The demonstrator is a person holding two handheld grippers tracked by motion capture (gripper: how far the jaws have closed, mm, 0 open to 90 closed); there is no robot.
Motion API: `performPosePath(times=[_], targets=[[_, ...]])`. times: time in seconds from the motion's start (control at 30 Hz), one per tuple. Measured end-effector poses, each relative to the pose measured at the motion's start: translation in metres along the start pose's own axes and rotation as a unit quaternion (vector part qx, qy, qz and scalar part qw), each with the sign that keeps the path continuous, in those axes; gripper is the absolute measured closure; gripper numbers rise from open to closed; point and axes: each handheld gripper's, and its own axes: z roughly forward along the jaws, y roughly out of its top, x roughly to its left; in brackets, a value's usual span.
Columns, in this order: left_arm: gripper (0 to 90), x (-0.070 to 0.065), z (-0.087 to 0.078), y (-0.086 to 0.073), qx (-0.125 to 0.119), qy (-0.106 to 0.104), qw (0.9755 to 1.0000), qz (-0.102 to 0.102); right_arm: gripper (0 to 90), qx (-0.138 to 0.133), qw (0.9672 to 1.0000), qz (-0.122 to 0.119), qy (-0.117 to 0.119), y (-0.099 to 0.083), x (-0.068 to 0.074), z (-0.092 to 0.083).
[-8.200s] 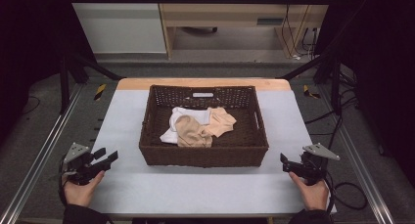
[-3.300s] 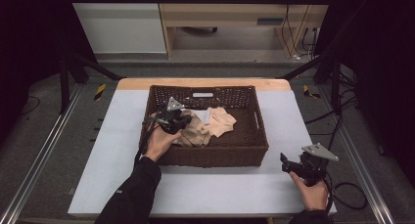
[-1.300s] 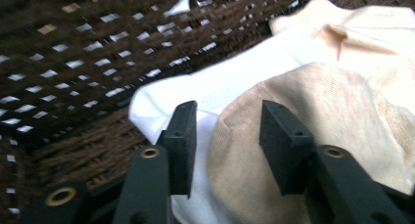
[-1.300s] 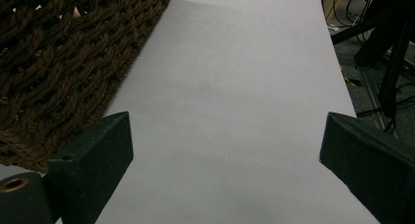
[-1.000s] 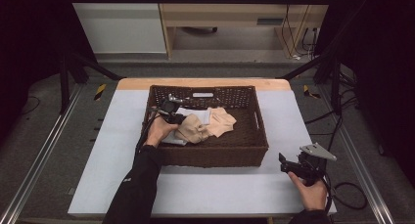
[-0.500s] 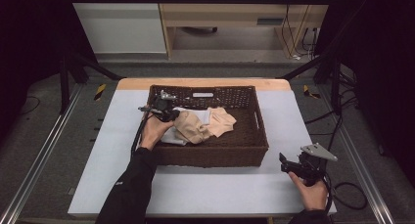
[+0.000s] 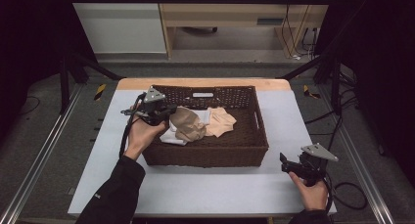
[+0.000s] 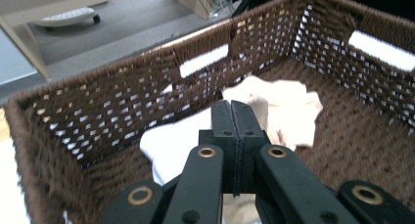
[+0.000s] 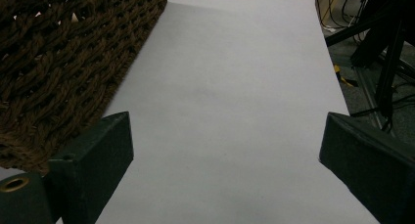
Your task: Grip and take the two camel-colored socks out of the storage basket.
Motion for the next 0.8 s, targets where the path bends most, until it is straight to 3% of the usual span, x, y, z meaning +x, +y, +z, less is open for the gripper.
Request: performPosePath(times=[0.13,0.2,0.3,0.37,0.57,0.8], targets=[[89.4,0.001,0.003,-0.011,0.027,0.001,0.9996,-0.007,6.2,0.004,1.0000,-0.001,0.001,0.000,0.001,0.001],[89.3,0.000,0.002,-0.010,0.017,-0.004,0.9998,-0.009,6.2,0.005,1.0000,-0.001,0.001,0.000,0.001,0.002],[89.2,-0.001,0.004,-0.009,0.029,-0.002,0.9996,-0.005,6.2,0.006,1.0000,-0.001,0.002,0.000,0.001,0.002],[89.1,0.000,0.004,-0.009,0.024,-0.003,0.9997,-0.008,6.2,0.006,1.0000,-0.001,0.001,0.000,0.001,0.001],[89.3,-0.001,-0.005,-0.005,-0.019,-0.023,0.9993,-0.022,6.2,0.006,1.0000,0.000,0.001,0.000,0.001,0.001],[89.5,-0.009,-0.028,0.011,-0.071,-0.027,0.9970,-0.015,6.2,0.002,1.0000,0.001,-0.001,0.000,0.000,0.000]])
